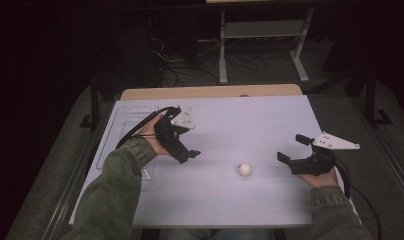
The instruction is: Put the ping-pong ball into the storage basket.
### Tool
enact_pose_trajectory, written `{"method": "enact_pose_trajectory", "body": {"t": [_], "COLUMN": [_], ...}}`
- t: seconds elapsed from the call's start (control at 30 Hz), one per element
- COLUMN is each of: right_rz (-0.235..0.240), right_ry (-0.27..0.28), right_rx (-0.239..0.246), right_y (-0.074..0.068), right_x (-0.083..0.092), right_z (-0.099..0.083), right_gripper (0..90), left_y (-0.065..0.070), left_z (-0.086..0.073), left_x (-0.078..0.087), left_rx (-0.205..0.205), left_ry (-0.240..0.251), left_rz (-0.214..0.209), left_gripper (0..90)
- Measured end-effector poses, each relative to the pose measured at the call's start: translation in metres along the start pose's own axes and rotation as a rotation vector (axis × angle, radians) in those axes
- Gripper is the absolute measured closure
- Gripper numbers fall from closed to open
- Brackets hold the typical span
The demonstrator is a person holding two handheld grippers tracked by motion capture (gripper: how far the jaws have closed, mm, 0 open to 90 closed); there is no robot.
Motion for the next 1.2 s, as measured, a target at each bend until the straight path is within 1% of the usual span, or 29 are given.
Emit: {"method": "enact_pose_trajectory", "body": {"t": [0.03,0.07,0.2,0.37,0.6,0.8,0.87,1.2], "right_rz": [0.000,0.000,0.000,0.000,0.000,0.003,0.000,-0.004], "right_ry": [0.001,0.001,-0.002,-0.002,-0.005,-0.010,-0.009,-0.008], "right_rx": [-0.001,-0.001,0.002,-0.001,-0.001,0.000,-0.001,-0.006], "right_y": [0.000,0.000,0.000,0.000,0.000,-0.002,-0.001,0.000], "right_x": [0.000,0.000,0.000,0.000,0.000,0.000,0.000,0.002], "right_z": [0.000,0.000,0.000,0.000,-0.001,-0.001,-0.001,-0.002], "right_gripper": [0.0,0.0,0.0,0.0,0.0,0.0,0.0,0.0], "left_y": [0.000,0.000,0.000,0.002,0.004,0.004,0.006,0.011], "left_z": [0.001,0.002,0.006,0.008,0.010,0.014,0.017,0.026], "left_x": [-0.001,-0.001,-0.002,-0.005,-0.013,-0.017,-0.019,-0.028], "left_rx": [0.003,-0.007,-0.006,-0.016,-0.034,-0.045,-0.057,-0.083], "left_ry": [0.002,0.000,0.001,-0.012,-0.046,-0.054,-0.062,-0.087], "left_rz": [-0.001,-0.003,-0.015,-0.024,-0.035,-0.042,-0.049,-0.070], "left_gripper": [0.0,0.0,0.0,0.0,0.0,0.0,0.0,0.0]}}
Point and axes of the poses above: each handheld gripper's, and its own axes: x roughly backward along the jaws, z roughly out of its top, y roughly to its right, the point moved 4 cm from there along -x, roughly forward along the jaws, and after that the axes turned 10 degrees about x, right-handed, at the moved point
